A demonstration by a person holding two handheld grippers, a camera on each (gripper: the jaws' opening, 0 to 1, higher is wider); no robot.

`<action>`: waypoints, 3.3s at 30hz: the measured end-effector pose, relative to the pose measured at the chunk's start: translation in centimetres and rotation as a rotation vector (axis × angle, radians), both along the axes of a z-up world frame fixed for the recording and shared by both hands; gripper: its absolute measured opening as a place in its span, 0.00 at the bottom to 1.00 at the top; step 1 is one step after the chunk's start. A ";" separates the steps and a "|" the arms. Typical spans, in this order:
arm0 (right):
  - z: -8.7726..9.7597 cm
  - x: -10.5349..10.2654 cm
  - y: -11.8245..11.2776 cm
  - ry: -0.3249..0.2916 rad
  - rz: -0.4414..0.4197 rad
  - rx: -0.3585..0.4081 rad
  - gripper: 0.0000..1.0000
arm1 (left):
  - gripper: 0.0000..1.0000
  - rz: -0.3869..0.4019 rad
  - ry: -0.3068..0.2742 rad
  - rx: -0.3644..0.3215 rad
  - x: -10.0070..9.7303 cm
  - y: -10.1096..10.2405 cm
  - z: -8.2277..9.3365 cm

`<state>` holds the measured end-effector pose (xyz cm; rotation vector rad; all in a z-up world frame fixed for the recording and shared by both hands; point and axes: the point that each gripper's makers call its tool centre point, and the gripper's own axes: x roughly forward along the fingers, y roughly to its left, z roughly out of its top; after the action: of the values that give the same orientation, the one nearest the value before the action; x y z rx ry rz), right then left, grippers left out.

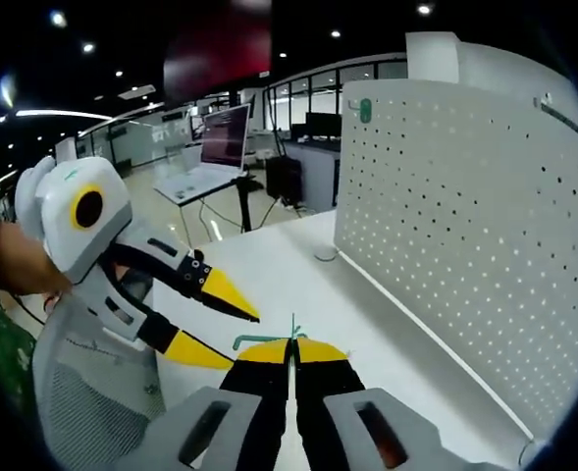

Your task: Insert the hook assembly into the mounting plate slot until the hook locks in place.

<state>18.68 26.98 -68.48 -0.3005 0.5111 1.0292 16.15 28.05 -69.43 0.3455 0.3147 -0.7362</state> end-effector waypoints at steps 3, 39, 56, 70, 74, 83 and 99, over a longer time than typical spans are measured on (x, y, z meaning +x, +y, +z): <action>0.0 -0.2 0.1 0.005 0.004 -0.001 0.00 | 0.20 -0.003 -0.003 0.006 -0.1 0.0 -0.1; 0.0 0.1 0.0 0.071 -0.008 0.010 0.00 | 0.03 -0.068 -0.161 0.153 -0.5 -1.0 0.3; 1.0 0.5 0.1 0.058 -0.029 0.081 0.00 | 0.02 -0.020 -0.049 -0.011 -0.5 -1.1 0.1; 0.7 0.5 -0.4 0.051 -0.025 0.083 0.05 | 0.02 0.062 -0.012 -0.141 0.5 0.1 1.0; 0.5 0.4 -0.1 0.051 -0.019 0.076 0.05 | 0.02 0.070 -0.005 -0.170 0.5 0.0 1.2; 0.4 0.4 0.0 0.045 -0.011 0.073 0.00 | 0.02 0.071 -0.008 -0.177 0.3 -0.1 1.6; 1.4 0.3 0.1 0.079 -0.035 0.112 0.00 | 0.15 0.125 -0.058 -0.166 0.7 0.2 1.7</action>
<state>18.97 27.08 -67.08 -0.1514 0.5260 1.0344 16.85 28.30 -67.74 0.1880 0.2167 -0.6238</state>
